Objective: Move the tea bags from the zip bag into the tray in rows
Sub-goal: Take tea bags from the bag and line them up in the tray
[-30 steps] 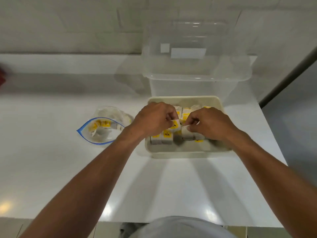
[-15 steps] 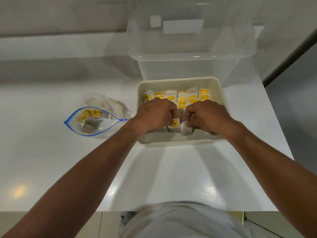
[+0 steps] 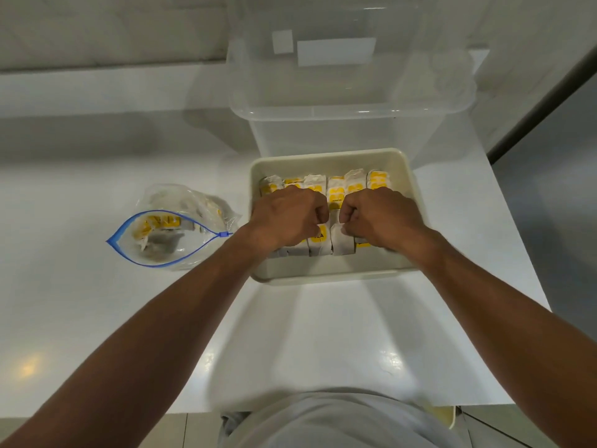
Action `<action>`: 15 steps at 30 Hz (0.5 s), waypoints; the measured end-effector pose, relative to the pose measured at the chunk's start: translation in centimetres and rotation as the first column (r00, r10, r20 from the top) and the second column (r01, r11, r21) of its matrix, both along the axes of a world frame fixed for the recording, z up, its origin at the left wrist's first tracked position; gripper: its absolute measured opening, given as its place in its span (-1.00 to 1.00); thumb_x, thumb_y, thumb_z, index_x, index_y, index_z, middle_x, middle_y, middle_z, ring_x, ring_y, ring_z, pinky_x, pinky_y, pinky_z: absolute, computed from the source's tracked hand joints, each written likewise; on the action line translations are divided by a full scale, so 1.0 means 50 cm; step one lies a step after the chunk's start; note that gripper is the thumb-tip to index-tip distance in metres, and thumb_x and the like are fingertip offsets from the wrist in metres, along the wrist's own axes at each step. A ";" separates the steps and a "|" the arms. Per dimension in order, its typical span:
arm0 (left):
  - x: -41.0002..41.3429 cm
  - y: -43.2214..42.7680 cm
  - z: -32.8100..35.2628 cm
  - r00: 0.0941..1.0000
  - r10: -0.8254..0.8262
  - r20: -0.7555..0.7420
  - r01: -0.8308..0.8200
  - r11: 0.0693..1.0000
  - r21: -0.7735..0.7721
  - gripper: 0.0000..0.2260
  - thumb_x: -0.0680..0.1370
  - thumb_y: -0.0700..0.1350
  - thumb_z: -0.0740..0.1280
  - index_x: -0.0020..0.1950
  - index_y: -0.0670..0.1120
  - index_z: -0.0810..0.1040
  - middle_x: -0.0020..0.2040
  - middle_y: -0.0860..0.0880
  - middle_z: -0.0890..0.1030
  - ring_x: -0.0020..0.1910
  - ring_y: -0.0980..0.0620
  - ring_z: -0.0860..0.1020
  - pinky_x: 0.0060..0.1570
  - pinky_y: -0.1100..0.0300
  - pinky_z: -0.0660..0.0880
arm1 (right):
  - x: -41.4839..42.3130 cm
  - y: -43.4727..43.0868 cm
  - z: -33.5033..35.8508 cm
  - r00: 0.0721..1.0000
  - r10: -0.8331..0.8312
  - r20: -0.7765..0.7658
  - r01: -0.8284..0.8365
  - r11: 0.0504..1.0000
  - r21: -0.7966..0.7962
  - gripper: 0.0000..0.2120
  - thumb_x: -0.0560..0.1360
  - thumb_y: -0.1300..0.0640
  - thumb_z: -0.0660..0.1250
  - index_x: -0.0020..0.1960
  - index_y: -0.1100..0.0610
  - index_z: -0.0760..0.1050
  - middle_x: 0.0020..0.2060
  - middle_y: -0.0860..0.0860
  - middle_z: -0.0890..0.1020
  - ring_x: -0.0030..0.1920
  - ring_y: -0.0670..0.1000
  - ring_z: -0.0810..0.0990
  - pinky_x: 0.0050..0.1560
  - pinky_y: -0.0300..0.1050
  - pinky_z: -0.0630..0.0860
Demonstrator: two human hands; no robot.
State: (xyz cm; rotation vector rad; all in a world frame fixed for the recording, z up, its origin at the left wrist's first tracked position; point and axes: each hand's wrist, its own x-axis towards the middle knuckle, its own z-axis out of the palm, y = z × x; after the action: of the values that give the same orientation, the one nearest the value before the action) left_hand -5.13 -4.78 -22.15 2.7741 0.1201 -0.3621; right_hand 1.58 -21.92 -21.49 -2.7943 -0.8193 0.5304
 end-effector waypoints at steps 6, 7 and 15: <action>0.006 0.000 -0.002 1.000 0.001 0.006 -0.001 1.000 -0.005 -0.80 0.40 -0.07 0.42 -0.16 0.20 0.46 -0.13 0.16 0.64 -0.01 0.06 0.57 -0.03 0.04 0.55 | 0.005 0.001 -0.005 0.999 -0.039 0.000 0.039 0.999 0.018 -0.88 0.40 -0.11 0.44 -0.08 -0.15 0.58 -0.08 -0.13 0.65 -0.03 0.02 0.60 -0.11 -0.13 0.47; 0.007 0.000 -0.004 1.000 0.004 0.011 -0.004 1.000 -0.001 -0.81 0.40 -0.07 0.42 -0.16 0.20 0.46 -0.12 0.16 0.64 -0.01 0.06 0.57 -0.03 0.04 0.55 | 0.004 0.001 -0.006 0.999 -0.038 0.009 0.038 0.999 0.020 -0.85 0.39 -0.13 0.44 -0.08 -0.16 0.56 -0.08 -0.13 0.64 -0.04 0.02 0.60 -0.12 -0.13 0.46; -0.021 -0.001 0.006 0.991 0.000 0.135 -0.011 0.996 0.085 -0.82 0.42 0.10 0.44 -0.06 0.13 0.49 -0.11 0.14 0.61 -0.04 0.09 0.55 -0.17 0.17 0.42 | -0.010 -0.014 -0.002 0.998 0.023 0.059 -0.023 1.000 -0.002 -0.73 0.38 -0.20 0.45 -0.05 -0.14 0.44 -0.14 -0.15 0.60 -0.13 -0.01 0.53 -0.21 -0.14 0.34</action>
State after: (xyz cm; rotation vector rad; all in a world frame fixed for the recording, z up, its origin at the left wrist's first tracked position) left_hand -6.18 -4.84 -21.84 2.8722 0.1128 -0.1712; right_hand 1.08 -22.61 -21.60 -2.8177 -0.8638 0.4538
